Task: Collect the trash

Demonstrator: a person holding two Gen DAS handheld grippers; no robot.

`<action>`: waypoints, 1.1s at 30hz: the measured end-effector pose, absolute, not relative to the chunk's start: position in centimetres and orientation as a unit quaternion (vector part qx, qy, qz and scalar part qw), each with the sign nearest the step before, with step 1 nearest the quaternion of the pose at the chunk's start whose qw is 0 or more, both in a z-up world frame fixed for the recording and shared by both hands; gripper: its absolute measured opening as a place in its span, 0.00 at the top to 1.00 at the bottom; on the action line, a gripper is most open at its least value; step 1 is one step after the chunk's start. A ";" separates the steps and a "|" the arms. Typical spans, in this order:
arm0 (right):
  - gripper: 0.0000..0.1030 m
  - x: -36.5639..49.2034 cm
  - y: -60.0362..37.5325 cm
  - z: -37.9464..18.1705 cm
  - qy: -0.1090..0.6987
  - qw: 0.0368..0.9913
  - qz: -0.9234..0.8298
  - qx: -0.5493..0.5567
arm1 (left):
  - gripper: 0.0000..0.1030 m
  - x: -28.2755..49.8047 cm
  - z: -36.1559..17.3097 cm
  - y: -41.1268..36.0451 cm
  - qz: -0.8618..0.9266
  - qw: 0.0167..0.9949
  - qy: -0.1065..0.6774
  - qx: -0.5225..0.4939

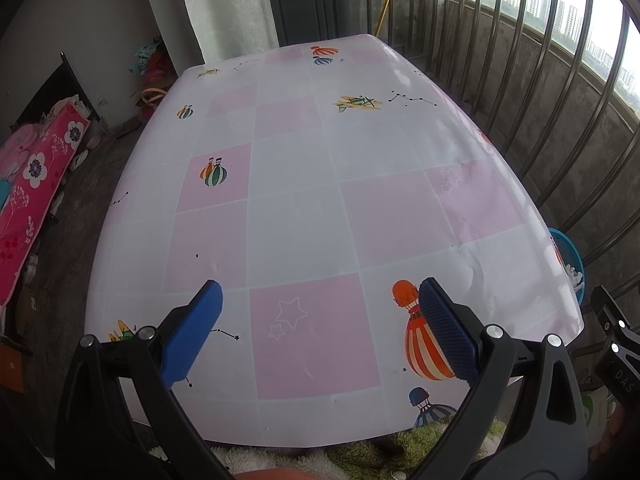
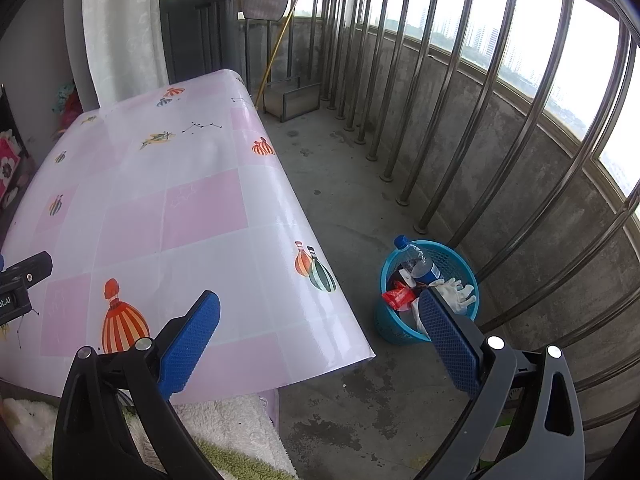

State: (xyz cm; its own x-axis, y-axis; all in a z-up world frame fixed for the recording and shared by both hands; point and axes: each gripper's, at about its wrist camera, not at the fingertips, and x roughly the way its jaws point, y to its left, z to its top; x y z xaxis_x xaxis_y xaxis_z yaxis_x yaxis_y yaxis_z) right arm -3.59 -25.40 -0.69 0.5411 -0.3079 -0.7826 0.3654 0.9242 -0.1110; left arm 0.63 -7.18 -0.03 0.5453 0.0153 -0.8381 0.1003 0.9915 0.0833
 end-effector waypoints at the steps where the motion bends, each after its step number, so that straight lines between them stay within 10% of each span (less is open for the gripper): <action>1: 0.06 -3.6 -25.4 -0.7 0.439 0.877 -0.191 0.033 | 0.08 0.6 0.0 -7.2 -0.024 0.877 0.476 0.061; 33: 0.06 -3.6 -25.2 -0.8 0.439 0.878 -0.190 0.034 | 0.08 0.7 -0.2 -7.2 -0.027 0.876 0.477 0.065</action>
State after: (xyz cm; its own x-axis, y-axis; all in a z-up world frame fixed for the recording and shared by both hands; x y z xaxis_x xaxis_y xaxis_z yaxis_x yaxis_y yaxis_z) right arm -3.61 -25.17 -0.81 0.5429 -0.3045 -0.7826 0.3634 0.9253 -0.1079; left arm 0.70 -7.19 -0.18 0.5429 0.0135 -0.8397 0.1096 0.9902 0.0868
